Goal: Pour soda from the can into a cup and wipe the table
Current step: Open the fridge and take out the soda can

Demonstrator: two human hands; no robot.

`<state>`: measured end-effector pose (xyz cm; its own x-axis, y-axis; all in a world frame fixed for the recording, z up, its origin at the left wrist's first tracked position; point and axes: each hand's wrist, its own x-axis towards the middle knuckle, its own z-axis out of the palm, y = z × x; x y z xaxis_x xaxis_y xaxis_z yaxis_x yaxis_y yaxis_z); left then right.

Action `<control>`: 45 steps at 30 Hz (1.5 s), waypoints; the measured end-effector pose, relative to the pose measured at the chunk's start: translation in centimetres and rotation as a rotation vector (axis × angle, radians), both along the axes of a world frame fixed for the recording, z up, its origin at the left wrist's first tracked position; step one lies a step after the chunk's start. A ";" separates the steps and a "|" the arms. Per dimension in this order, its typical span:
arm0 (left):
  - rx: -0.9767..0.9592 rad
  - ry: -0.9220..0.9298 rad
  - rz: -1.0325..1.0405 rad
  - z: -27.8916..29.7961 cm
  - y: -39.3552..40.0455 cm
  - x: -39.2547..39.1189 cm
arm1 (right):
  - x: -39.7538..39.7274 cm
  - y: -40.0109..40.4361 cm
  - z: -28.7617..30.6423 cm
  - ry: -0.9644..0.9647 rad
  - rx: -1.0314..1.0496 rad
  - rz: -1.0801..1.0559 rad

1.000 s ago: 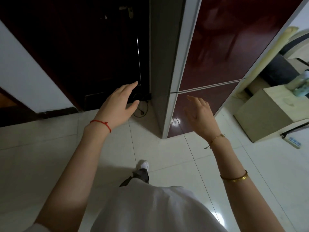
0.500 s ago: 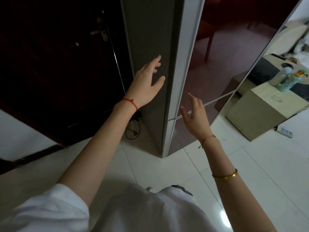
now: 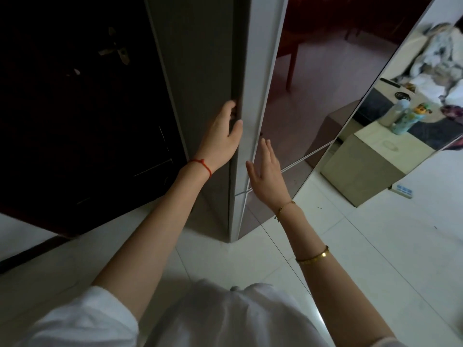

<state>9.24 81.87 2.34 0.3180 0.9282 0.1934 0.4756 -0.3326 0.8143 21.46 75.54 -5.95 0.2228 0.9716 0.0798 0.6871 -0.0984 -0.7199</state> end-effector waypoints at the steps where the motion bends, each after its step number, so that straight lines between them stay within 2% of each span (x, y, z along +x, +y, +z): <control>1: 0.042 -0.005 0.015 0.0 0.2 0.0 | 0.1 0.2 0.0 -0.006 0.002 0.002; 12: 0.183 0.021 -0.010 -0.1 0.1 -0.6 | -1.0 0.6 0.0 -0.026 -0.008 -0.028; 22: 0.311 -0.059 -0.305 -0.6 -4.7 1.6 | -0.1 -6.0 -0.7 -0.112 0.199 -0.524; 32: 0.354 -0.016 -0.577 -1.2 -8.3 4.5 | 2.7 -10.7 -0.8 -0.142 0.257 -0.739; 39: 0.389 -0.101 -0.454 -1.9 -9.4 6.1 | 4.7 -13.2 -0.8 -0.130 0.237 -0.813; 45: 0.484 -0.033 -0.373 -1.6 -8.7 7.7 | 7.9 -15.5 -1.2 -0.131 0.210 -0.857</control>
